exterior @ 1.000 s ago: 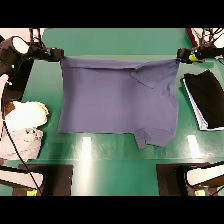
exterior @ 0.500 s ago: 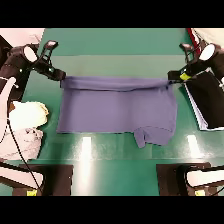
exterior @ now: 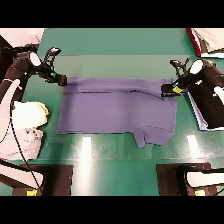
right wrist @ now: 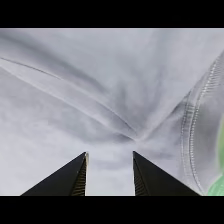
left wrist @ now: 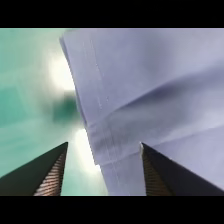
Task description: Fold the shirts.
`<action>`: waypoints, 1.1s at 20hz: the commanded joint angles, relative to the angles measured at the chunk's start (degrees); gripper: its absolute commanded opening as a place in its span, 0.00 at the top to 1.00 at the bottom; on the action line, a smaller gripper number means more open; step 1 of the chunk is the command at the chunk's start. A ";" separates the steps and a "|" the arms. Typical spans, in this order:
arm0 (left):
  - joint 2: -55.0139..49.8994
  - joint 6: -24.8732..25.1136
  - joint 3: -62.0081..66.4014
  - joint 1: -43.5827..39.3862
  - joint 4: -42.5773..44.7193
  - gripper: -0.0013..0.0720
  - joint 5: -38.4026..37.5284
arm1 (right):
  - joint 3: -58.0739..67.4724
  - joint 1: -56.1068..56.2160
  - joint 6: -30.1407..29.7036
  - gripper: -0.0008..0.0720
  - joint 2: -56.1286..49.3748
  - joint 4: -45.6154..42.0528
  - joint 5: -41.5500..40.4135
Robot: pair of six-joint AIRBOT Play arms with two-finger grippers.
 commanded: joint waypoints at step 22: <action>29.11 -7.91 -47.21 6.67 -12.94 0.25 -8.33 | -18.47 -8.94 -4.70 0.52 28.81 14.01 5.07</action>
